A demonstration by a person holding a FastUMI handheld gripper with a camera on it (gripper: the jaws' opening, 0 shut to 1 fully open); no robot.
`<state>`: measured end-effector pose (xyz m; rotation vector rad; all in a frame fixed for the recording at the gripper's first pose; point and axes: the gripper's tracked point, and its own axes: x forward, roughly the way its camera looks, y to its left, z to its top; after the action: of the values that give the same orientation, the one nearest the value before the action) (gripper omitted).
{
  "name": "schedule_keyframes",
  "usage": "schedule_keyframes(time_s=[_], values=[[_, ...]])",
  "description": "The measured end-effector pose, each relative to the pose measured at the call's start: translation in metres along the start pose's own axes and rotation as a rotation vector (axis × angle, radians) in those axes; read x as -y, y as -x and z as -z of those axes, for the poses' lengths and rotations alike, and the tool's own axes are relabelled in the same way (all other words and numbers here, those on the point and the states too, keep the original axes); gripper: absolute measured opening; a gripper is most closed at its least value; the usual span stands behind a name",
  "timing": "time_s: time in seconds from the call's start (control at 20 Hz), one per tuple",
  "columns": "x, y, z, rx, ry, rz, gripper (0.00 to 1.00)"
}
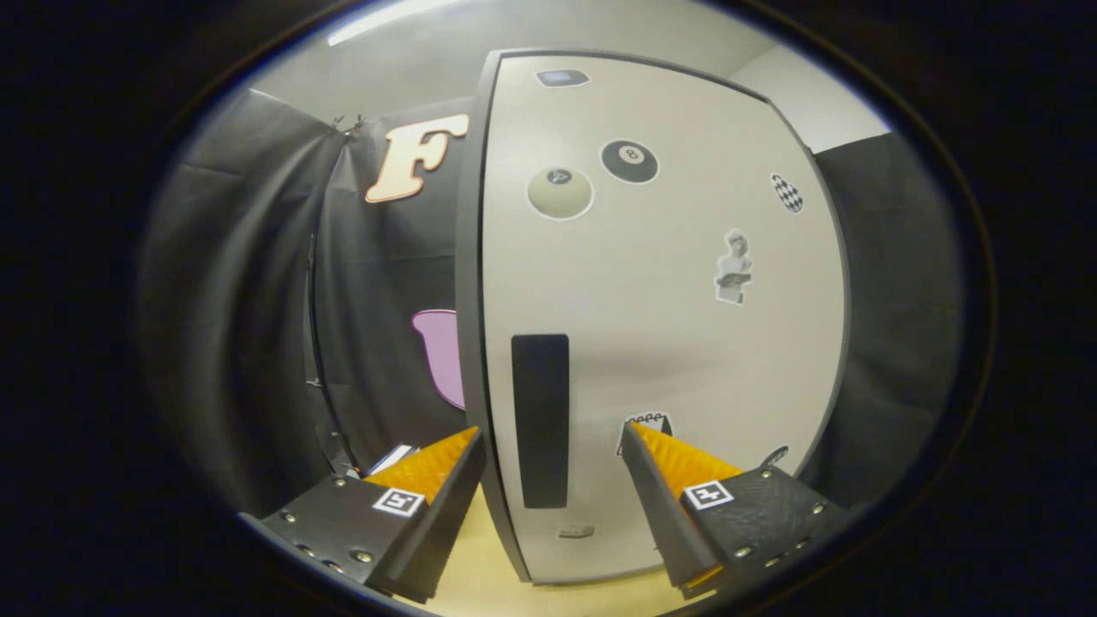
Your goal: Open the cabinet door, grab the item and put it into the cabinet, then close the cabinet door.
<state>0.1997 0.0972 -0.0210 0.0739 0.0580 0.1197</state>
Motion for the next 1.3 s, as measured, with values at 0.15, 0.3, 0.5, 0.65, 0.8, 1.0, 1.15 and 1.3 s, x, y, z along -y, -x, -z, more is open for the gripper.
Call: schedule_keyframes(time_s=[0.15,0.3,0.5,0.65,0.8,1.0,1.15,1.3], values=[[0.002,-0.006,0.002,-0.004,0.002,0.018,0.87],[-0.001,-0.01,0.001,0.007,-0.005,0.016,0.58],[-0.001,-0.014,0.002,0.01,-0.003,0.021,0.55],[-0.009,-0.012,-0.002,0.018,-0.024,0.009,0.4],[-0.008,-0.014,0.0,0.012,-0.011,0.017,0.34],[-0.009,-0.012,0.002,0.007,0.001,0.025,0.28],[-0.007,-0.01,0.003,-0.008,-0.006,0.029,0.28],[-0.005,-0.001,0.003,-0.012,0.001,0.038,0.28]])
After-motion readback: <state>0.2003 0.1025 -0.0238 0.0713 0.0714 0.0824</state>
